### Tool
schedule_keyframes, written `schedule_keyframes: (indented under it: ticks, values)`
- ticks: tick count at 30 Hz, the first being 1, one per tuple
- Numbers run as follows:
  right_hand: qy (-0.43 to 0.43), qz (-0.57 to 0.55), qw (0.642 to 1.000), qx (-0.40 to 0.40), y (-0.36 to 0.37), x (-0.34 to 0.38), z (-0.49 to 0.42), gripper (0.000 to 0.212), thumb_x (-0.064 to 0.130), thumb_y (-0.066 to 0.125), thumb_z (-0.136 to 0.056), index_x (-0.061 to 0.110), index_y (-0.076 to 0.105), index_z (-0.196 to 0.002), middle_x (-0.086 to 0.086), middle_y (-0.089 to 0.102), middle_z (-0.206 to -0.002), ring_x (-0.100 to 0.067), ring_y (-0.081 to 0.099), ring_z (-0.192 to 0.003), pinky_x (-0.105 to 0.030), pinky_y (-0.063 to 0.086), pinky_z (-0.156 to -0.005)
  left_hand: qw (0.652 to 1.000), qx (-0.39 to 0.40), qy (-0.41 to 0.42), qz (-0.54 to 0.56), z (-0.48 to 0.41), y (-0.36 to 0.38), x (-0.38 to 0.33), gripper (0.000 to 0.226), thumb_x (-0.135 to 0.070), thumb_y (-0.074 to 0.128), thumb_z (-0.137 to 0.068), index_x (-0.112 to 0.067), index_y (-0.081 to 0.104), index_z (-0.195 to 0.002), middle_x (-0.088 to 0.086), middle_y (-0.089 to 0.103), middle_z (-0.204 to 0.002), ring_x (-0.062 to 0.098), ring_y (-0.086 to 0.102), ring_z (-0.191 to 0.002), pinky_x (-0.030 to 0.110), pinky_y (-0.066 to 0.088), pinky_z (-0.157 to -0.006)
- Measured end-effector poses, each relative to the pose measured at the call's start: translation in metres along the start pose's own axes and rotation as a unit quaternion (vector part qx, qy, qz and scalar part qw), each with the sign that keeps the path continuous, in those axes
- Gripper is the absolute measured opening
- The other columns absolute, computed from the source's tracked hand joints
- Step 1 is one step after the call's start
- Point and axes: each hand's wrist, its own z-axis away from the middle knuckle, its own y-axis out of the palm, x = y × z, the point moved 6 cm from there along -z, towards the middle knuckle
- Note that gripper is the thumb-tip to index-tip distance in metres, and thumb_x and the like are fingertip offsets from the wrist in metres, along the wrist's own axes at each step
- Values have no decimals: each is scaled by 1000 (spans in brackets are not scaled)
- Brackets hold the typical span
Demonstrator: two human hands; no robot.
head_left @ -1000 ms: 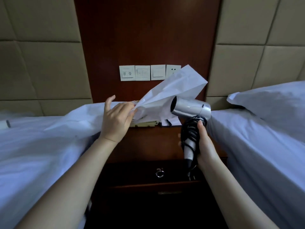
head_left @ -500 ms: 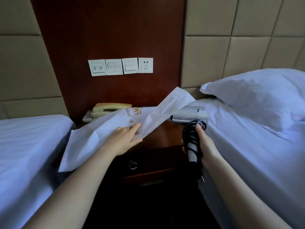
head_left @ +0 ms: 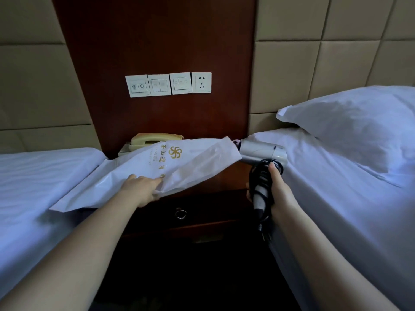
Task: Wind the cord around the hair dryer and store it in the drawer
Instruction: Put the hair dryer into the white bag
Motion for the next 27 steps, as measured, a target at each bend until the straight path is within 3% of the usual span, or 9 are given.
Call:
schedule_keyframes:
  ticks: [3, 5, 10, 13, 16, 18, 21, 24, 27]
  values:
    - [6, -14, 1000, 0, 0, -2, 1, 39, 43, 48, -93, 7, 57, -83, -10, 62, -76, -24, 59, -63, -30, 51, -53, 981, 126, 10, 148, 17, 2, -13, 101, -50, 67, -80, -20, 2, -151, 4, 24, -156, 26, 27, -140, 35, 22, -111]
    - [18, -25, 1000, 2, 2, -5, 2, 39, 44, 51, -92, 7, 59, -83, -12, 63, -76, -25, 60, -62, -29, 53, -48, 944, 163, 27, 287, 23, -6, -29, 113, -57, 70, -72, -21, -1, -152, 0, 11, -159, 21, 16, -145, 34, 19, -115]
    - [46, -27, 998, 19, 5, -12, 3, 44, 47, 55, -88, 4, 60, -94, -15, 64, -80, -25, 62, -61, -29, 53, -46, 842, 71, 27, 534, 22, -45, -68, 73, -68, 34, -87, -29, 25, -148, -10, 22, -155, 15, 20, -143, 36, 17, -113]
    - [44, -11, 999, 28, 5, -12, 4, 40, 46, 53, -90, 6, 60, -88, -15, 62, -79, -26, 60, -64, -31, 52, -55, 818, 8, 23, 574, 17, -68, -89, 61, -59, 25, -94, -25, 34, -144, -8, 32, -150, 14, 28, -139, 31, 22, -105]
    - [45, -6, 998, 31, 5, -10, 5, 37, 43, 53, -91, 7, 58, -82, -14, 61, -76, -27, 58, -65, -36, 48, -63, 823, -38, 11, 566, 12, -86, -105, 54, -56, 26, -96, -18, 52, -124, 2, 51, -129, 20, 44, -124, 28, 29, -90]
    - [39, 10, 999, 33, 3, -9, 3, 39, 43, 52, -91, 6, 60, -81, -12, 62, -69, -24, 58, -59, -33, 50, -59, 834, -51, -19, 549, 5, -90, -110, 58, -61, 31, -93, -12, 60, -103, 7, 61, -109, 24, 56, -106, 33, 39, -85]
    - [49, 27, 997, 47, 3, -11, 3, 43, 45, 52, -90, 4, 62, -85, -12, 62, -64, -23, 59, -52, -30, 50, -53, 869, -23, -31, 493, -7, -84, -116, 53, -58, 50, -85, -7, 62, -90, 10, 72, -93, 27, 68, -90, 33, 49, -80]
    - [46, 29, 997, 48, 1, -12, 0, 39, 42, 53, -91, 5, 60, -81, -13, 61, -66, -27, 57, -60, -32, 48, -57, 933, 61, 2, 355, -7, -64, -129, 37, -50, 61, -79, -13, 53, -81, 4, 69, -83, 23, 70, -77, 27, 42, -62]
    - [43, 30, 998, 47, -1, -12, -1, 39, 42, 53, -91, 4, 61, -83, -14, 61, -68, -28, 57, -61, -31, 48, -57, 959, 112, 7, 262, -3, -40, -132, 41, -52, 62, -77, -13, 50, -75, 2, 57, -67, 20, 58, -61, 25, 40, -63]
